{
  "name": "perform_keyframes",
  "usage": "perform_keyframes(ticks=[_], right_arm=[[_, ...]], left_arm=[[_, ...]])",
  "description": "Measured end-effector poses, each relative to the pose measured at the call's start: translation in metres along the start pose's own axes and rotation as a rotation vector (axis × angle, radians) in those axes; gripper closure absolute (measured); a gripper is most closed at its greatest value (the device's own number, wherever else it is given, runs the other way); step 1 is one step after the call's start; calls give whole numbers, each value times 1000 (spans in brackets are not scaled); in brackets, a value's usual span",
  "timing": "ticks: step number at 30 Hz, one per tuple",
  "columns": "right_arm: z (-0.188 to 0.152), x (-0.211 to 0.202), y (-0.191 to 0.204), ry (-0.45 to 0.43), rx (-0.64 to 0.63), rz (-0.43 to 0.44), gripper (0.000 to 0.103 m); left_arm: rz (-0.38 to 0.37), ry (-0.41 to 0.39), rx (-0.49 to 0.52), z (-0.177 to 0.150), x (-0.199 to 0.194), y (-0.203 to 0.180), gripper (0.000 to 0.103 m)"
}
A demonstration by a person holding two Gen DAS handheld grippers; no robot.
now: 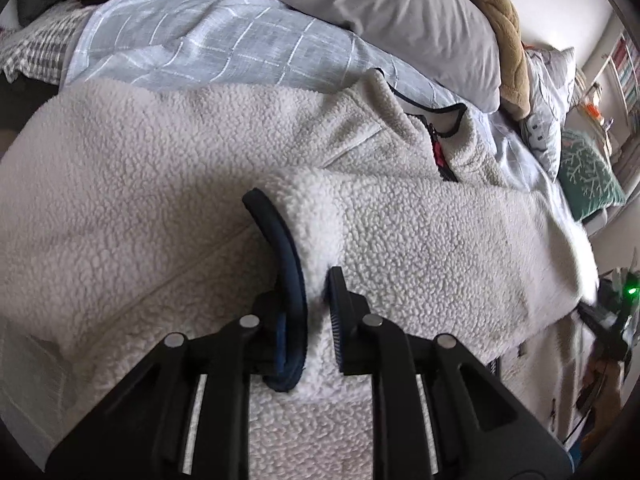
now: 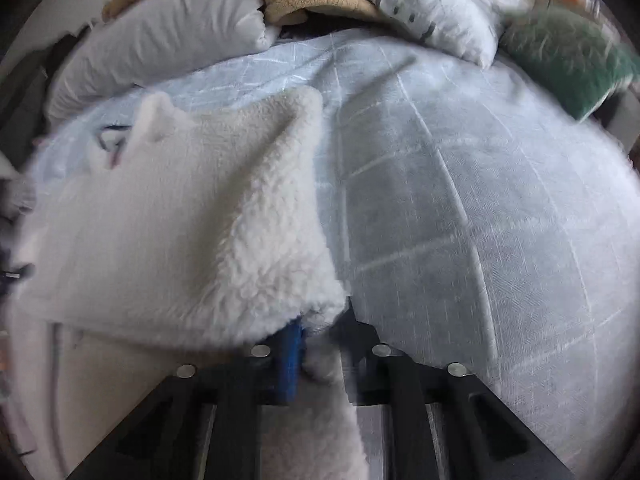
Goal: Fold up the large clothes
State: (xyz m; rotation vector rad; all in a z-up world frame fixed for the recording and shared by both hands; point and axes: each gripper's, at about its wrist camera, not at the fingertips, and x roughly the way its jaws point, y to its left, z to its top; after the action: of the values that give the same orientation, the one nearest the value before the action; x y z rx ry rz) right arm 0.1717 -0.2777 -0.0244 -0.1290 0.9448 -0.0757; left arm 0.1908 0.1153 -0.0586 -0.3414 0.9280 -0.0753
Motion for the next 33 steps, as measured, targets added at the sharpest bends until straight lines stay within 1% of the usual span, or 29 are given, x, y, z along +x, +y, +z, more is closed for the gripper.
perform_keyframes(ticks=[1,2,3,4,5,6,8,9,10,11,12,13,14,17,20,22,23,26,28,30,33], right_arm=[[1,-4,-2,-26,-15,-28,88],[1,3,-18,-1,49,0,88],[0,12,-28,34,102,31,84],[-4,18,-32,48,121,44,81],[-5,18,-28,36,94,32,81],[-5,16,-24,39,65,20,78],[-4,8,-25,69,88,19,71],[-4,2,-25,71,94,19,68],[-5,-5,-25,70,91,20,63],[-6,-13,-24,64,76,13,63],[-8,-23,-22,53,56,13,60],[-9,-30,-20,45,47,19,57],[-10,-39,-17,32,48,31,57],[-8,-54,-5,27,65,91,56],[-4,-66,13,23,65,133,54],[-3,-73,22,17,79,157,48],[-3,-76,27,15,86,167,46],[-5,-86,39,8,100,180,42],[-8,-90,45,12,122,180,38],[-12,-94,53,27,152,174,36],[-20,-98,62,39,194,198,33]], left_arm=[[-4,5,4,-1,1,1,85],[-9,13,5,-4,3,2,85],[-7,15,14,-6,4,2,84],[4,11,37,-8,4,0,84],[19,10,69,-9,4,-3,83],[30,11,88,-10,3,-5,79],[32,7,89,-10,-1,-4,74],[29,14,81,-8,-3,-3,69],[29,18,66,-6,-7,-1,61],[29,17,55,-5,-9,0,56],[24,7,42,-4,-14,1,49],[15,-6,33,-2,-17,2,46],[7,-19,28,-1,-22,2,46],[9,-20,31,2,-26,-2,43],[11,-14,44,1,-28,-7,38],[18,-15,73,-2,-31,-12,32],[25,-18,96,-4,-33,-14,30],[46,-19,119,-7,-40,-13,25],[59,-13,110,-8,-44,-7,21],[78,-3,81,-9,-50,4,21],[118,29,26,-9,-57,25,21]])
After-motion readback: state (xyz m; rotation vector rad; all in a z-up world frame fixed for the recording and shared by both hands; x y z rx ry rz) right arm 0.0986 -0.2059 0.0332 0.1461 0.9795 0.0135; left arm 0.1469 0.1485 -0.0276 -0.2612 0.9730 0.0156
